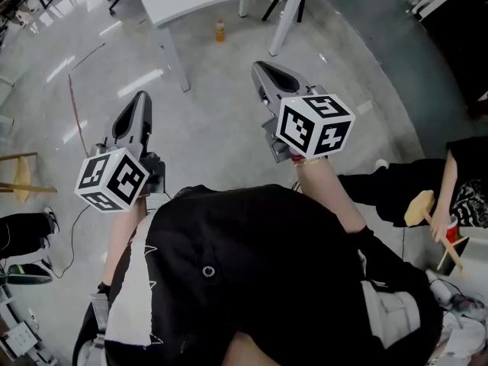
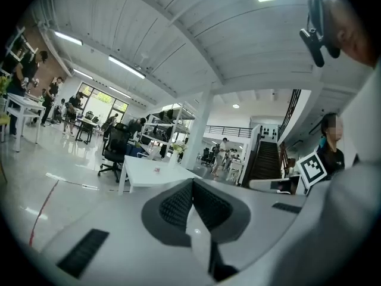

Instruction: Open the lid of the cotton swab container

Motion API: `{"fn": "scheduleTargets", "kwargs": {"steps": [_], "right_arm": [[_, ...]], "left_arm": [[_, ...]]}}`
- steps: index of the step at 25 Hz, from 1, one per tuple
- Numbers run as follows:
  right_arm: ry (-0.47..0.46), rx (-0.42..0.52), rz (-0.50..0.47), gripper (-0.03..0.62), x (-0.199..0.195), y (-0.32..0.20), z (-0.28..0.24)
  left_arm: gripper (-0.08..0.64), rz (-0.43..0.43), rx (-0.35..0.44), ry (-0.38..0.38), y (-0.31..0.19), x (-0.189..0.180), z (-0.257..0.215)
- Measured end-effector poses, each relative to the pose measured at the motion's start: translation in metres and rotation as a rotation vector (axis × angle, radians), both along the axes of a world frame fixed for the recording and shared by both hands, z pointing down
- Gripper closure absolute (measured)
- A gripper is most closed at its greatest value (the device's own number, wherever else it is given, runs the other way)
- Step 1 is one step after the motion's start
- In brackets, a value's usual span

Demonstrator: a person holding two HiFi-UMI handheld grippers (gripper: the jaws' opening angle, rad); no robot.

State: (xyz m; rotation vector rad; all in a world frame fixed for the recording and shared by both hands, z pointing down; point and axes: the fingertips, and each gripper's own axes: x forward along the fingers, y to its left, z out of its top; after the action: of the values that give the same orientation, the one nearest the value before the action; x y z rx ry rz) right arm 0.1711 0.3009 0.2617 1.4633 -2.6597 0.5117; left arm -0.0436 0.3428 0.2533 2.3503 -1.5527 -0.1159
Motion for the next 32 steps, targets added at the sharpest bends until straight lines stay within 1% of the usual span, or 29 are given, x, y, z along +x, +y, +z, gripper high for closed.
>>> {"fn": "scheduleTargets", "kwargs": {"steps": [4, 8, 12, 15, 17, 22, 27, 32], "right_arm": [[0.016, 0.012, -0.032, 0.588, 0.009, -0.012, 0.003], [0.009, 0.019, -0.066, 0.588, 0.017, -0.023, 0.004], [0.006, 0.001, -0.075, 0.588, 0.022, -0.032, 0.013], [-0.009, -0.011, -0.081, 0.588, 0.022, -0.033, 0.02], [-0.003, -0.019, -0.077, 0.588, 0.024, -0.037, 0.024], [0.012, -0.062, -0.041, 0.588, 0.034, -0.049, 0.042], [0.046, -0.091, -0.019, 0.588, 0.029, -0.067, 0.057], [0.071, -0.092, -0.018, 0.588, 0.008, -0.108, 0.057]], "left_arm": [[0.549, -0.023, 0.011, 0.004, -0.009, 0.01, 0.004], [0.549, -0.044, 0.006, 0.011, -0.016, 0.02, 0.009], [0.549, -0.045, -0.027, 0.013, -0.022, 0.028, 0.022], [0.549, -0.068, -0.058, 0.015, -0.028, 0.024, 0.03], [0.549, -0.078, -0.071, 0.023, -0.036, 0.022, 0.033], [0.549, -0.033, -0.079, -0.008, -0.054, 0.026, 0.041], [0.549, 0.012, -0.105, 0.026, -0.08, 0.024, 0.062], [0.549, 0.034, -0.117, 0.034, -0.125, 0.013, 0.064]]}}
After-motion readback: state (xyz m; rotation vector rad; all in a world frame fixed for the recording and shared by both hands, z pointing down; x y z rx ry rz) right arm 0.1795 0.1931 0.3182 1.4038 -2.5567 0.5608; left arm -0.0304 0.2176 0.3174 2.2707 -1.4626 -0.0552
